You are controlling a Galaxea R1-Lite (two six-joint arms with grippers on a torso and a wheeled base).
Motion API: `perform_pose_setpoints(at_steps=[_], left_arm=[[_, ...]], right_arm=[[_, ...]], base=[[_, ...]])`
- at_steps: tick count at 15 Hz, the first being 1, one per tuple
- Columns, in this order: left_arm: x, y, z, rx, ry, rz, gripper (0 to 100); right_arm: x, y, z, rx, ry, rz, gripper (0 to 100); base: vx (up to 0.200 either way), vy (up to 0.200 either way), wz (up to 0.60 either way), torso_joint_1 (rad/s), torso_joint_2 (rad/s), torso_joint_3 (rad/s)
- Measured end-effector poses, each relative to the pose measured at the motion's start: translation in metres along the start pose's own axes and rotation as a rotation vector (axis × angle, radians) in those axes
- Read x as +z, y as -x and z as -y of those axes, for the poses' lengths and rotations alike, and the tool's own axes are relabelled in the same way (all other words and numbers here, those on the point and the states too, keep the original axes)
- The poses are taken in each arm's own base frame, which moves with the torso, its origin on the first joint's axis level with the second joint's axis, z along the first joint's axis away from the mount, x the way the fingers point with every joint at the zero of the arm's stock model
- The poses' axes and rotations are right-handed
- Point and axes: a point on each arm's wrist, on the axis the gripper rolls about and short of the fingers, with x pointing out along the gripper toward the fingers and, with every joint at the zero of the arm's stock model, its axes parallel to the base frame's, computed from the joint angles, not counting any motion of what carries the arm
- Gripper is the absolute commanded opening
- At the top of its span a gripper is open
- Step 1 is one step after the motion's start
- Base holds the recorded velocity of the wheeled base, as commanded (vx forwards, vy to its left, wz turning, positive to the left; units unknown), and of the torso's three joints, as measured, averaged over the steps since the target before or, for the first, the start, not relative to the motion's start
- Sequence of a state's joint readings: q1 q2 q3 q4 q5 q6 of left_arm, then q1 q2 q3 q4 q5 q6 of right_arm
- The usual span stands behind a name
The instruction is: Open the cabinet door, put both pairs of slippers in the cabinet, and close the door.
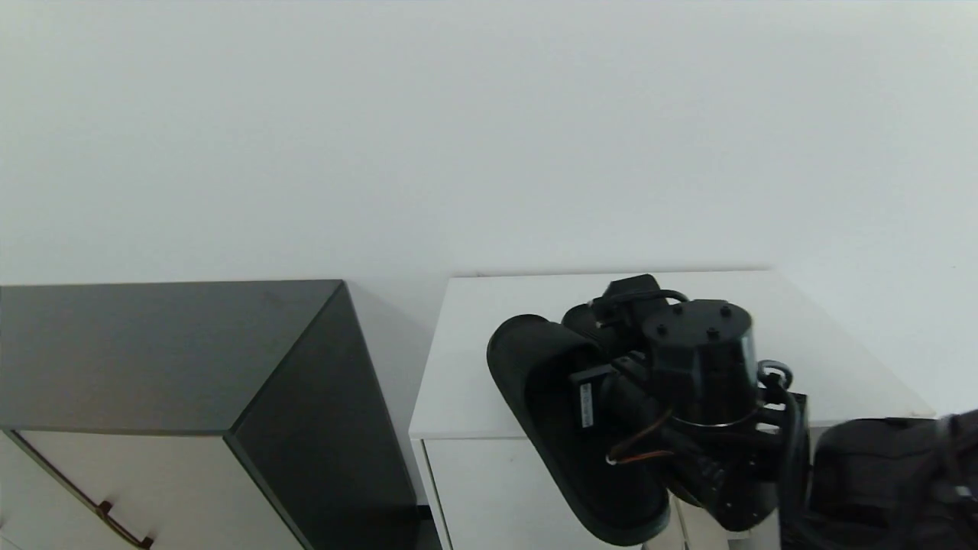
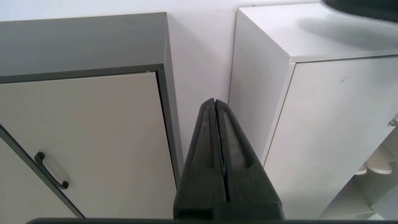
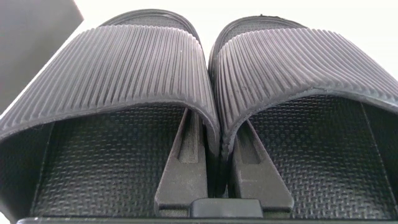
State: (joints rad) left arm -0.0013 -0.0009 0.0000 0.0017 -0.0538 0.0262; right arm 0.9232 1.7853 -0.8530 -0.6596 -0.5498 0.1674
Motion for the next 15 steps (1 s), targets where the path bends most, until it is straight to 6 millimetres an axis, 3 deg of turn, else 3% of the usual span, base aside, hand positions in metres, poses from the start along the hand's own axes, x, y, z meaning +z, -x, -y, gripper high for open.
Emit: perform_pose_setpoints(at_steps=[3,8,15], left_arm=[[0.000,0.000,0.000,0.000,0.000,0.000,0],[0.000,0.000,0.000,0.000,0.000,0.000,0],[0.000,0.000,0.000,0.000,0.000,0.000,0]], right_arm=[[0.005,0.024,0.010,0.017,-0.008,0.019,0],[0.007,0.029,0.012,0.020,-0.013,0.026,0],[0.003,0.028,0.012,0.021,-0.006,0.014,0]], base=[[0.000,0.000,0.00,0.000,0.00,0.000],[0.000,0.000,0.00,0.000,0.00,0.000],[-0.200,0.000,0.00,0.000,0.00,0.004]])
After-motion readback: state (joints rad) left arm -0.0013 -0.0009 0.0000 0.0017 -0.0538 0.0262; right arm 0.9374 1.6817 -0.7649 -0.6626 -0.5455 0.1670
